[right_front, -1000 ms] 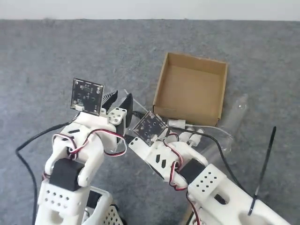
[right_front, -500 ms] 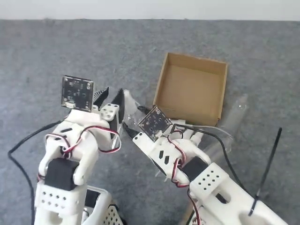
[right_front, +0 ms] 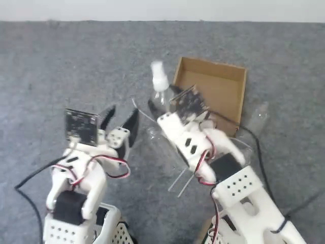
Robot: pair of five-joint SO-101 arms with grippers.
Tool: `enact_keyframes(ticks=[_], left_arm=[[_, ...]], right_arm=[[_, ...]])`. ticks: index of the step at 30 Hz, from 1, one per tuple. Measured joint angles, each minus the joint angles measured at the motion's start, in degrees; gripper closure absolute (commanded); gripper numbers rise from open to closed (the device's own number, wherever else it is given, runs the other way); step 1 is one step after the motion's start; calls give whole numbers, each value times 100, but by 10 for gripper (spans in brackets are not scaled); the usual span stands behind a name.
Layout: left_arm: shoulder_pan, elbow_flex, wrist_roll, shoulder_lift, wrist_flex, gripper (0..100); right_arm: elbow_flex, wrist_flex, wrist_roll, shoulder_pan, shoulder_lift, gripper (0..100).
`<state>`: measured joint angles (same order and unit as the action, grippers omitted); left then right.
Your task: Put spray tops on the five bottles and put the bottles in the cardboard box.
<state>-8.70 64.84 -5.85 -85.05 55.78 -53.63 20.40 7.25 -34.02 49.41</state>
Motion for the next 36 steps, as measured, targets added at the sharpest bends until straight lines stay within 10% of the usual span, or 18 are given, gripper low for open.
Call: enact_keyframes(ticks=[20, 36], left_arm=[[-343, 1196, 185, -176, -1275, 713], [-299, 1204, 211, 316, -1451, 792]], right_arm=[[3305, 2822, -589, -167, -2110, 993], [3314, 2593, -501, 668, -1732, 993]])
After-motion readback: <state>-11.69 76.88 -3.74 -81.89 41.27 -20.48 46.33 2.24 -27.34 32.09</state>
